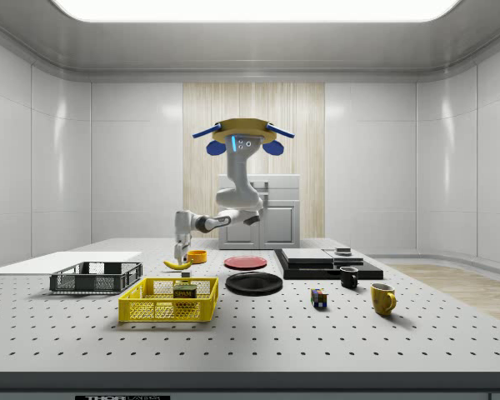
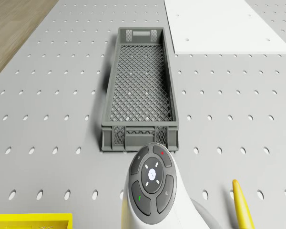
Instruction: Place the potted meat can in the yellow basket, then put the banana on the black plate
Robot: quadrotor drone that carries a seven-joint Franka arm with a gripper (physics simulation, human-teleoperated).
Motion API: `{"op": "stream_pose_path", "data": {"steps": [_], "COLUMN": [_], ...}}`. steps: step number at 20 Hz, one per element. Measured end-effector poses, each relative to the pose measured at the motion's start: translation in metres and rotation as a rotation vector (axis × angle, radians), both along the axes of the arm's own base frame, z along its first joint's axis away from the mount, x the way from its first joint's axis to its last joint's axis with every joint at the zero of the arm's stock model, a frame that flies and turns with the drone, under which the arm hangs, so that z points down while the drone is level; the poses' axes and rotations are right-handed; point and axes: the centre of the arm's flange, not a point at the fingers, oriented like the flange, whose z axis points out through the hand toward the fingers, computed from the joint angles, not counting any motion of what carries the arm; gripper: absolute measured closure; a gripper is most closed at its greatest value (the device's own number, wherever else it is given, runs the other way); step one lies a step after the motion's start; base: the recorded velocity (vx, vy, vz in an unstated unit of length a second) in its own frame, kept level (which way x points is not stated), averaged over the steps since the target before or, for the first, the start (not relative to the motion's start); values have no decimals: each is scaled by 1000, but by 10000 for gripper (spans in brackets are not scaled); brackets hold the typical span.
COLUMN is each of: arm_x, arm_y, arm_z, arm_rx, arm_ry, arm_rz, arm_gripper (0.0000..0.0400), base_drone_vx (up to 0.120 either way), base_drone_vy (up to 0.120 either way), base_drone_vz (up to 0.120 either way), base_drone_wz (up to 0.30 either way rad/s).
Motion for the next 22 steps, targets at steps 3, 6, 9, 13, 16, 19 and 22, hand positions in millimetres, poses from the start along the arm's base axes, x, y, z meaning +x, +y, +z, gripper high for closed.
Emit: {"op": "stream_pose_path", "data": {"steps": [3, 6, 9, 13, 16, 19, 22], "arm_x": [0, 0, 0, 0, 0, 0, 0], "arm_y": [0, 0, 0, 0, 0, 0, 0], "arm_z": [0, 0, 0, 0, 0, 0, 0], "arm_rx": [0, 0, 0, 0, 0, 0, 0], "arm_ry": [0, 0, 0, 0, 0, 0, 0], "arm_rz": [0, 0, 0, 0, 0, 0, 0], "arm_gripper": [0, 0, 0, 0, 0, 0, 0], "base_drone_vx": [0, 0, 0, 0, 0, 0, 0], "base_drone_vy": [-120, -120, -120, -120, -120, -120, -120], "base_drone_vz": [0, 0, 0, -30, -53, 0, -40], "base_drone_wz": [0, 0, 0, 0, 0, 0, 0]}}
